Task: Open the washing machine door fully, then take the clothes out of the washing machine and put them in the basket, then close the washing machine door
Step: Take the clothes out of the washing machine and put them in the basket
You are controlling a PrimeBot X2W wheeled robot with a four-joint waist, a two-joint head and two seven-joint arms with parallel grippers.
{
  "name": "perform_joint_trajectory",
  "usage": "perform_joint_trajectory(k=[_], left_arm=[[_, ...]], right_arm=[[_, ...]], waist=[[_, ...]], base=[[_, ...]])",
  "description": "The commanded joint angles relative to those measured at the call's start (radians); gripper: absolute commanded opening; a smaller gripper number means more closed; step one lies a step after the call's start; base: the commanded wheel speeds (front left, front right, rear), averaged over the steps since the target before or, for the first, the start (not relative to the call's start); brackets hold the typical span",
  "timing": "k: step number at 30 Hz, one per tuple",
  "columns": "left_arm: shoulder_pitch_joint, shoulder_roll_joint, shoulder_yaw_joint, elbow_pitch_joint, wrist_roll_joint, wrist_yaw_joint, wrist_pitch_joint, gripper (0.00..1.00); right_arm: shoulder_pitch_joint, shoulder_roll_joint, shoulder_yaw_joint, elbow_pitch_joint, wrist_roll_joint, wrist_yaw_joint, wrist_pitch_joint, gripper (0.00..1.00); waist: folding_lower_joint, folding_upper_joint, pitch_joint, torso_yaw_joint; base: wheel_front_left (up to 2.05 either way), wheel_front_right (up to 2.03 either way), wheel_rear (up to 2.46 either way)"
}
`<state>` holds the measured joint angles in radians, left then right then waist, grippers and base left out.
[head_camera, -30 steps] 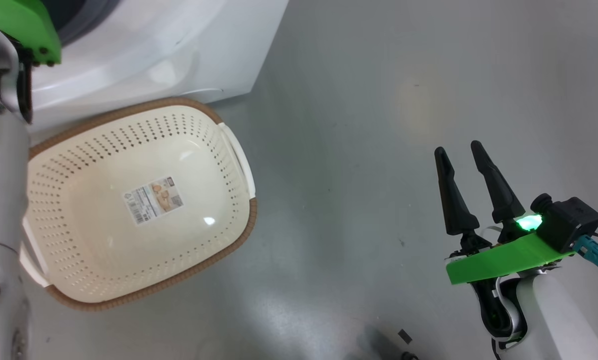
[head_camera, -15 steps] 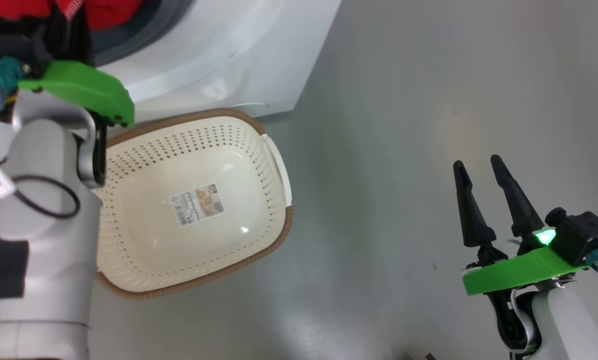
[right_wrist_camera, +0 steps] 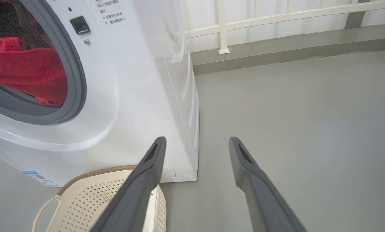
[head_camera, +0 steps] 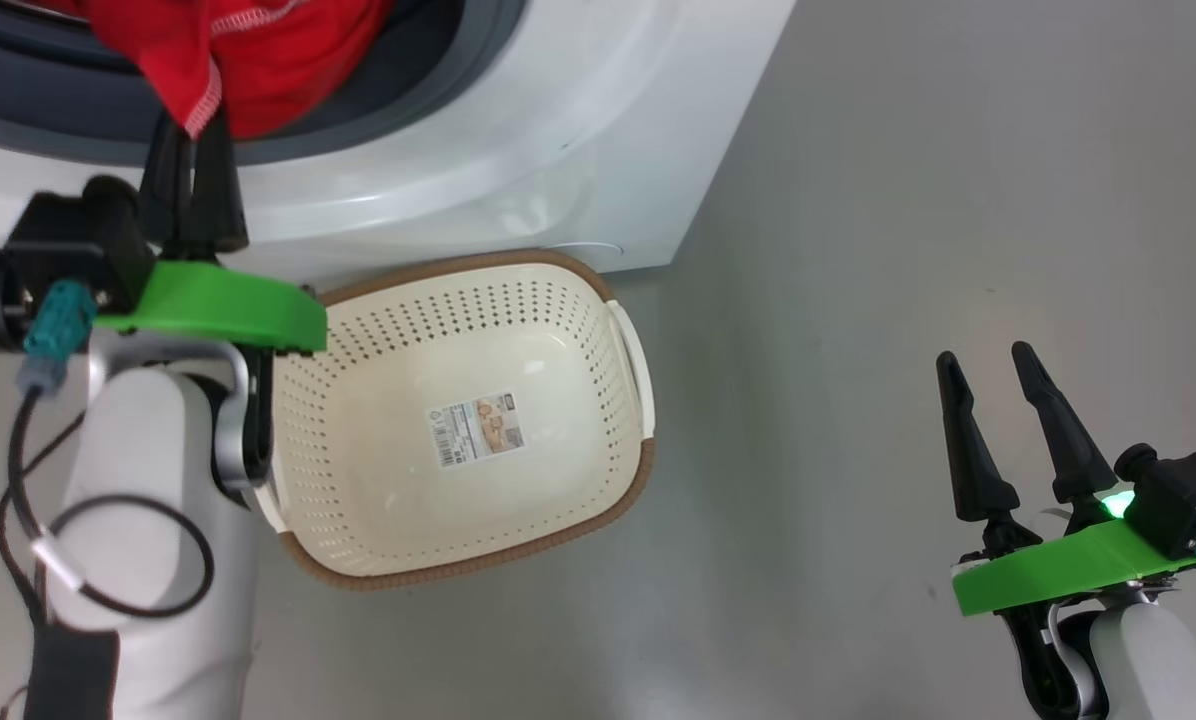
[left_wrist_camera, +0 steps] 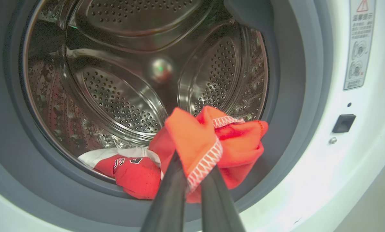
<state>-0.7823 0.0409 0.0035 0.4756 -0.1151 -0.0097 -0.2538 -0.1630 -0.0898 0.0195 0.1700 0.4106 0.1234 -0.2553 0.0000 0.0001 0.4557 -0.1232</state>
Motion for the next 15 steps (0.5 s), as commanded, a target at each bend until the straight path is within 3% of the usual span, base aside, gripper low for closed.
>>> perform_joint_trajectory(k=[1,7,15], left_arm=[[0.030,0.019,0.025,-0.046,0.011,-0.005,-0.008,0.00],[0.110,0.011,0.020,-0.163,0.006,0.011,-0.008,0.00],[0.208,0.010,-0.036,-0.352,-0.065,0.077,-0.008,0.00]], right_arm=[[0.023,-0.014,0.017,-0.025,-0.015,0.007,-0.006,1.00],[0.030,-0.019,0.013,-0.024,-0.016,0.007,-0.006,1.00],[0.025,-0.021,0.013,-0.031,-0.015,0.007,-0.006,1.00]], waist=[[0.0000,-0.0001,-0.020,0.020],[0.0000,-0.0001,-0.031,0.040],[0.0000,-0.0001,-0.021,0.055]], base=[[0.00,0.00,0.00],[0.00,0.00,0.00],[0.00,0.00,0.00]])
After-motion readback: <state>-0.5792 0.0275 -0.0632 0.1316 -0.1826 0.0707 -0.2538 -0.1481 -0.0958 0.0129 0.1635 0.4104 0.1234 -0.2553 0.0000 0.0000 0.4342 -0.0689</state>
